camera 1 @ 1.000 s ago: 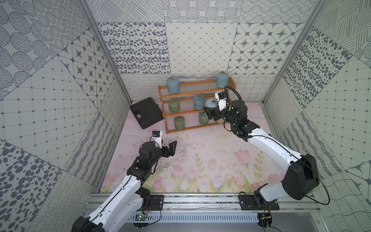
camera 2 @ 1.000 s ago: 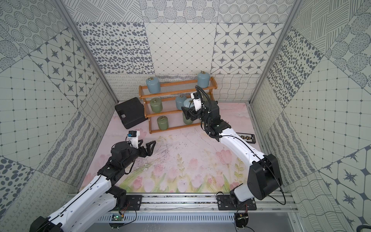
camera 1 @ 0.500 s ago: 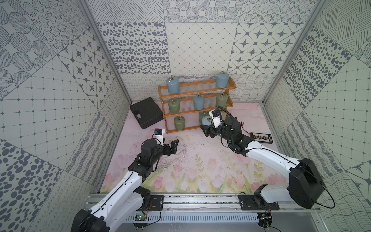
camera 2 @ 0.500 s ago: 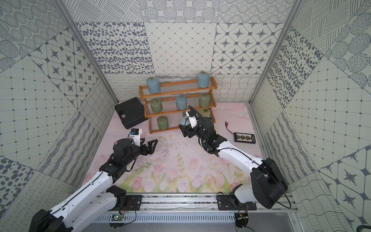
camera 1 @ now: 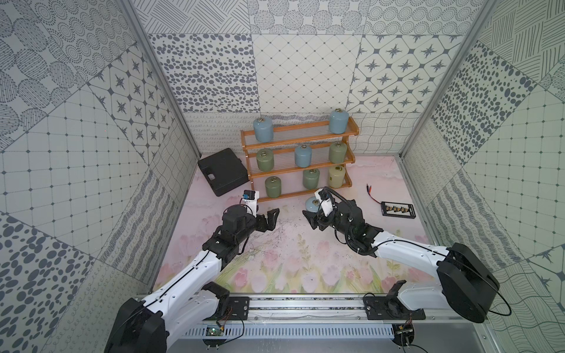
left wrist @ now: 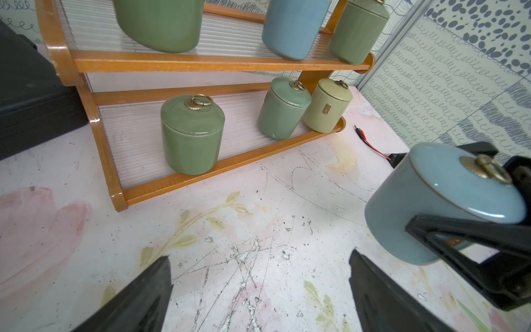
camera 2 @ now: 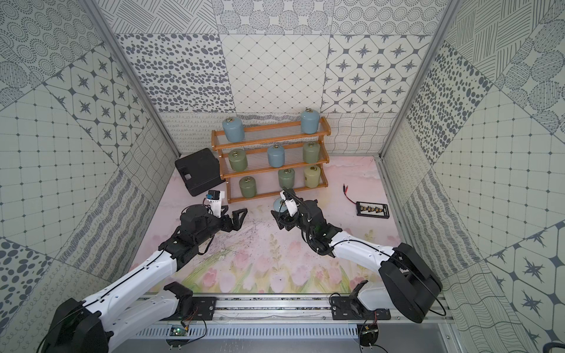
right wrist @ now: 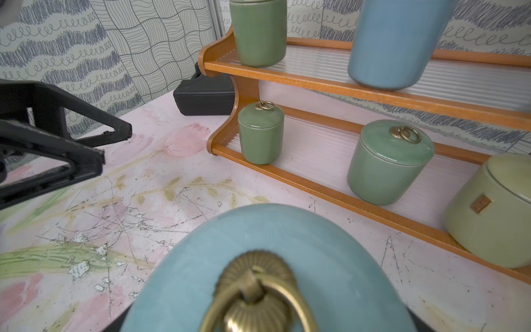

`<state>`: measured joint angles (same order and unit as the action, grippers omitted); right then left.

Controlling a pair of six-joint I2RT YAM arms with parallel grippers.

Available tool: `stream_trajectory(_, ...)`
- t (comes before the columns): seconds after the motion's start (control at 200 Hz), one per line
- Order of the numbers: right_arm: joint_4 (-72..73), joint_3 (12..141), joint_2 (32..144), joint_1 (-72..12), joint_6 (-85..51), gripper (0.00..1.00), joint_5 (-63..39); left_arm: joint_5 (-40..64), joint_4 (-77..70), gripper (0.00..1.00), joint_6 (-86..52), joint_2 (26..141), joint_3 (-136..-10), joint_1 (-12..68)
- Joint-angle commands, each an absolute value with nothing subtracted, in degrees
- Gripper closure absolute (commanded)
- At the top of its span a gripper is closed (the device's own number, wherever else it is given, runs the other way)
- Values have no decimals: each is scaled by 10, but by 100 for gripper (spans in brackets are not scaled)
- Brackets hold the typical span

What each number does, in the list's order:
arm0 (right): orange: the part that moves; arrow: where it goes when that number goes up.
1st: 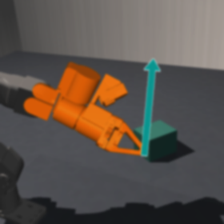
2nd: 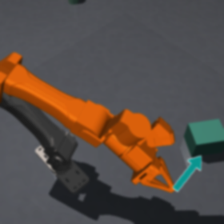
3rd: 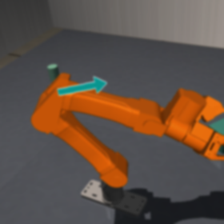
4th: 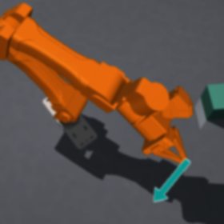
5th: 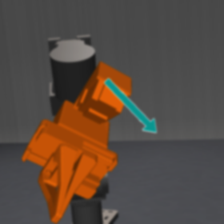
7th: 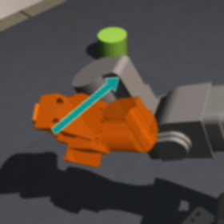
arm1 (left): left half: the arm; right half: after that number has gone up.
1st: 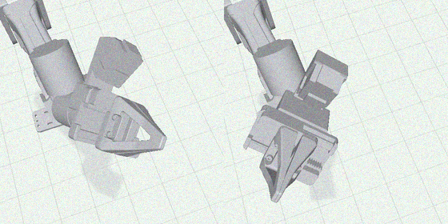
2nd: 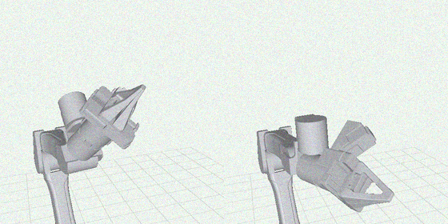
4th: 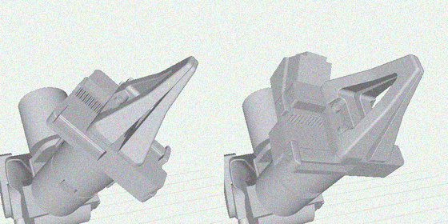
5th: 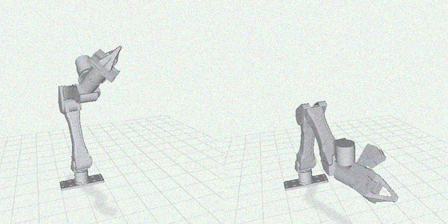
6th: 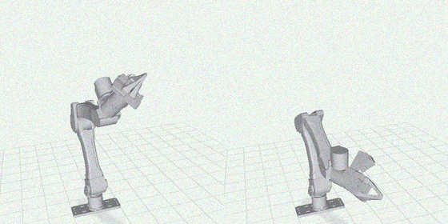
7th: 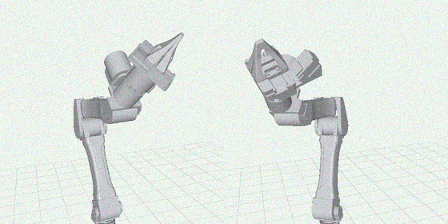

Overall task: Remove the tea canisters from the shelf
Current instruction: Place the tea canister at the center of the board.

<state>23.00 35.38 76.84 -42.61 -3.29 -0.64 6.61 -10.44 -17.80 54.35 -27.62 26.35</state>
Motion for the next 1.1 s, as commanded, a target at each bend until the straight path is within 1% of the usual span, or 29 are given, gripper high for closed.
stream_trajectory(0.0,362,338,739,-440,-45,38,10,45,-134,0,-181,539,-285,275)
stream_trajectory(0.305,431,280,766,-475,-50,38,20,18,-105,0,-194,515,-287,285)
stream_trajectory(0.52,486,254,808,-496,-58,38,19,12,-93,0,-203,503,-287,295)
stream_trajectory(0.68,540,236,839,-528,-61,38,37,8,-82,0,-203,503,-287,298)
stream_trajectory(1.096,585,209,886,-610,-76,38,62,-1,-83,0,-207,518,-298,306)
